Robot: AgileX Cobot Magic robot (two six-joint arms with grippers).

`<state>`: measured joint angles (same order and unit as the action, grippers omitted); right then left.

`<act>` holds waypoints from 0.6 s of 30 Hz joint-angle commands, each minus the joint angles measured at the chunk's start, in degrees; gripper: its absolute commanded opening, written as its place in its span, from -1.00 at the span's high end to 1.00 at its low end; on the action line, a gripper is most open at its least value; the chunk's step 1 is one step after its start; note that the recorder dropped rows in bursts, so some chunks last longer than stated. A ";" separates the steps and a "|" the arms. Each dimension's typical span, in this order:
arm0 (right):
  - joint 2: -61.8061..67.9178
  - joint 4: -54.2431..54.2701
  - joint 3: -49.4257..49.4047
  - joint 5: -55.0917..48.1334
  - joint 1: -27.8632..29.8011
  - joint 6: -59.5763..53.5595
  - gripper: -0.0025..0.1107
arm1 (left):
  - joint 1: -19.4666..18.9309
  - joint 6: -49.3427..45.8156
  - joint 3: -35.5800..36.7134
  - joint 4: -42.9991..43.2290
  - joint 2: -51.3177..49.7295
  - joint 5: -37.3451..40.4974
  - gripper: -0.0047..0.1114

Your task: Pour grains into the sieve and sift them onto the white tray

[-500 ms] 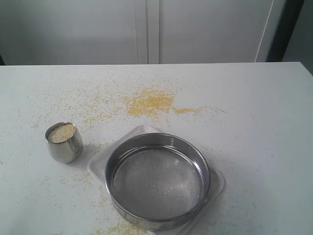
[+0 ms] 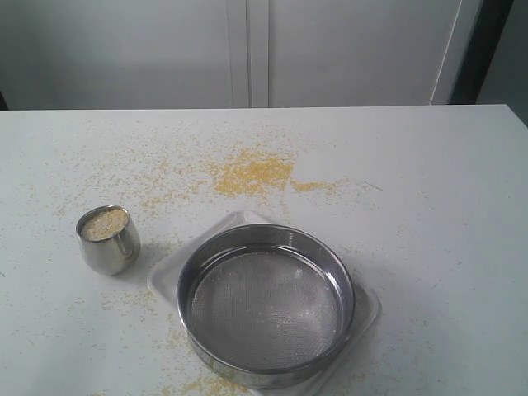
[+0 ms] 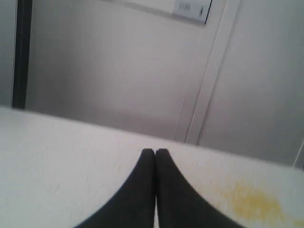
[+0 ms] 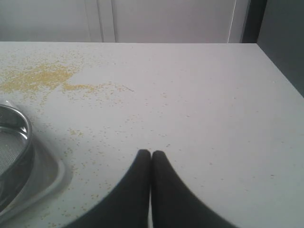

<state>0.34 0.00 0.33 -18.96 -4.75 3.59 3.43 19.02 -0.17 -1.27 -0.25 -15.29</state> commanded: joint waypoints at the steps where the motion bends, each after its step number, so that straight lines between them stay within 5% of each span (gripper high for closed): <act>1: -0.34 0.00 -0.33 0.86 -0.34 0.09 0.96 | -0.01 1.94 0.17 -0.41 0.25 -16.24 0.92; 11: -0.34 0.00 -0.33 0.86 -0.34 0.09 0.96 | -0.01 -2.31 -6.22 -0.13 -3.06 -8.43 0.92; 18: -0.34 0.00 -0.33 0.86 -0.34 0.09 0.96 | -0.01 -2.53 -13.93 0.45 -20.16 -9.29 0.92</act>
<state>0.34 0.00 0.33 -18.96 -4.75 3.59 3.43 16.79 -12.27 -1.44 -16.20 -22.63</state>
